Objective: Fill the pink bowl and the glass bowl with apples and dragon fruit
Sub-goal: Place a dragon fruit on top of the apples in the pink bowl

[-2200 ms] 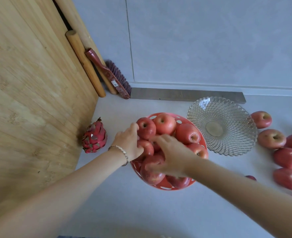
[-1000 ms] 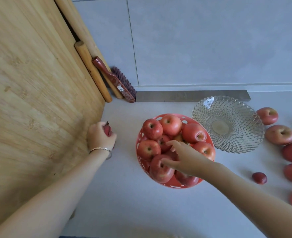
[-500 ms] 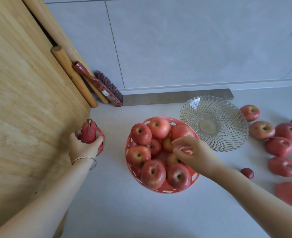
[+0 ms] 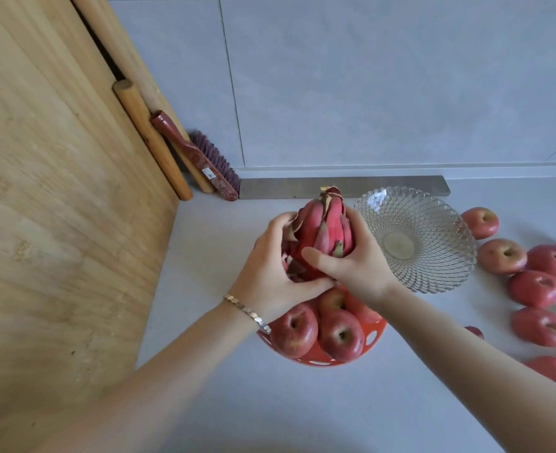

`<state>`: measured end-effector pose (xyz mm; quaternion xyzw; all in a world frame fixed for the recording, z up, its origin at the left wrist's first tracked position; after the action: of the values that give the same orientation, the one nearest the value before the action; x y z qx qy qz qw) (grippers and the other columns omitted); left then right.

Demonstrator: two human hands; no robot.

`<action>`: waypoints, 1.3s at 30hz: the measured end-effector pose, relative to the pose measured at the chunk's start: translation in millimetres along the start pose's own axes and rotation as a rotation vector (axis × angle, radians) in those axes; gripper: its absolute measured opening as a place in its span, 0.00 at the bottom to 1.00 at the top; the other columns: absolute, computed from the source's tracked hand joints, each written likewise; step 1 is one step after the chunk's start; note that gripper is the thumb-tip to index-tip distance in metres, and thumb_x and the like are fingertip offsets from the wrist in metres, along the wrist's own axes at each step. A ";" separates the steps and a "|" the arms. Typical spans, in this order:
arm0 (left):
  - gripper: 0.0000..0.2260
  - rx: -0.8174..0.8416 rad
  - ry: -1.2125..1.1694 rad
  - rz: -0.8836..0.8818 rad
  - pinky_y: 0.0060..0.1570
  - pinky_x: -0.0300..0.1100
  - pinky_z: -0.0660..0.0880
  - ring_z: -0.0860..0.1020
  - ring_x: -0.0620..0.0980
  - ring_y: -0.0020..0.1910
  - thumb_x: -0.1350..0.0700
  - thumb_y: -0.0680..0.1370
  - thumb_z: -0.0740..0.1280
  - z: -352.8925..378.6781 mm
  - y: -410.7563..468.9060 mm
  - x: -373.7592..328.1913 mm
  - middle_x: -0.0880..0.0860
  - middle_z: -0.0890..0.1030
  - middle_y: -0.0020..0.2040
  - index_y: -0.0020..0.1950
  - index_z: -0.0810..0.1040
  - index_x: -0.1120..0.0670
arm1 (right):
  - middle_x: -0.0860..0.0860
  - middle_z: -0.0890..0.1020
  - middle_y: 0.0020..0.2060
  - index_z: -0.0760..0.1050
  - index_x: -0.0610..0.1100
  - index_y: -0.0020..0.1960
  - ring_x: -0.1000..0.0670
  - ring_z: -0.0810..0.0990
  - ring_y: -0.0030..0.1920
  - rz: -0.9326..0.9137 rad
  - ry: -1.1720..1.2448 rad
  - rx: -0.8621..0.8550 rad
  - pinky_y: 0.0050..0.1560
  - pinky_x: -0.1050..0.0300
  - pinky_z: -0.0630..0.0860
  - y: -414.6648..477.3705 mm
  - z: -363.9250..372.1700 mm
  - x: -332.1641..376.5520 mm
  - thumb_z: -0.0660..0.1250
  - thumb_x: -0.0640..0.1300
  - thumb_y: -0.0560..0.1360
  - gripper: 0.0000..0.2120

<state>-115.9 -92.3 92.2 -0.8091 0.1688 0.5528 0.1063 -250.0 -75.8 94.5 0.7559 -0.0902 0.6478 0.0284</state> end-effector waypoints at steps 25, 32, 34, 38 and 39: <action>0.24 0.066 0.745 0.116 0.64 0.50 0.68 0.71 0.60 0.64 0.58 0.70 0.69 31.2 -11.5 13.4 0.62 0.73 0.63 0.65 0.71 0.59 | 0.46 0.76 0.59 0.74 0.48 0.61 0.45 0.75 0.59 0.036 -0.740 -0.050 0.60 0.49 0.72 -10.4 -79.4 -60.6 0.67 0.49 0.70 0.20; 0.19 0.184 0.650 0.268 0.58 0.47 0.74 0.79 0.56 0.54 0.48 0.70 0.58 83.2 -7.4 -19.6 0.55 0.80 0.53 0.53 0.79 0.56 | 0.43 0.66 0.64 0.62 0.55 0.70 0.40 0.70 0.63 0.744 -1.072 -0.094 0.59 0.48 0.71 -63.5 -202.0 -168.8 0.62 0.52 0.75 0.24; 0.19 0.210 0.648 0.296 0.58 0.43 0.73 0.79 0.55 0.53 0.48 0.70 0.58 92.4 -10.3 -21.9 0.54 0.80 0.53 0.53 0.79 0.56 | 0.44 0.65 0.65 0.63 0.54 0.70 0.40 0.68 0.64 0.753 -1.054 -0.038 0.59 0.48 0.71 -71.5 -200.4 -192.5 0.59 0.49 0.76 0.22; 0.17 0.239 0.610 0.307 0.57 0.37 0.67 0.78 0.53 0.52 0.49 0.69 0.59 99.6 -17.4 -24.1 0.53 0.80 0.52 0.51 0.79 0.55 | 0.42 0.69 0.58 0.72 0.43 0.59 0.39 0.69 0.60 0.644 -0.990 -0.090 0.55 0.50 0.72 -79.9 -197.9 -211.2 0.59 0.42 0.75 0.13; 0.16 0.237 0.603 0.314 0.57 0.37 0.67 0.77 0.51 0.52 0.49 0.70 0.59 99.6 -17.9 -24.3 0.52 0.80 0.52 0.51 0.79 0.55 | 0.42 0.70 0.56 0.73 0.42 0.56 0.38 0.72 0.57 0.653 -0.948 -0.128 0.54 0.51 0.72 -81.7 -200.0 -210.6 0.59 0.40 0.74 0.12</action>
<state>-202.5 -36.4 78.0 -0.8821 0.3778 0.2752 0.0585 -461.1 57.3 -75.0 0.8933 -0.3606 0.2070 -0.1705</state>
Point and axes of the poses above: each hand's wrist, its own y-axis towards the middle knuckle, its own z-axis out of the palm, x = y × z, the point moved 5 cm from there along y, towards the middle knuckle
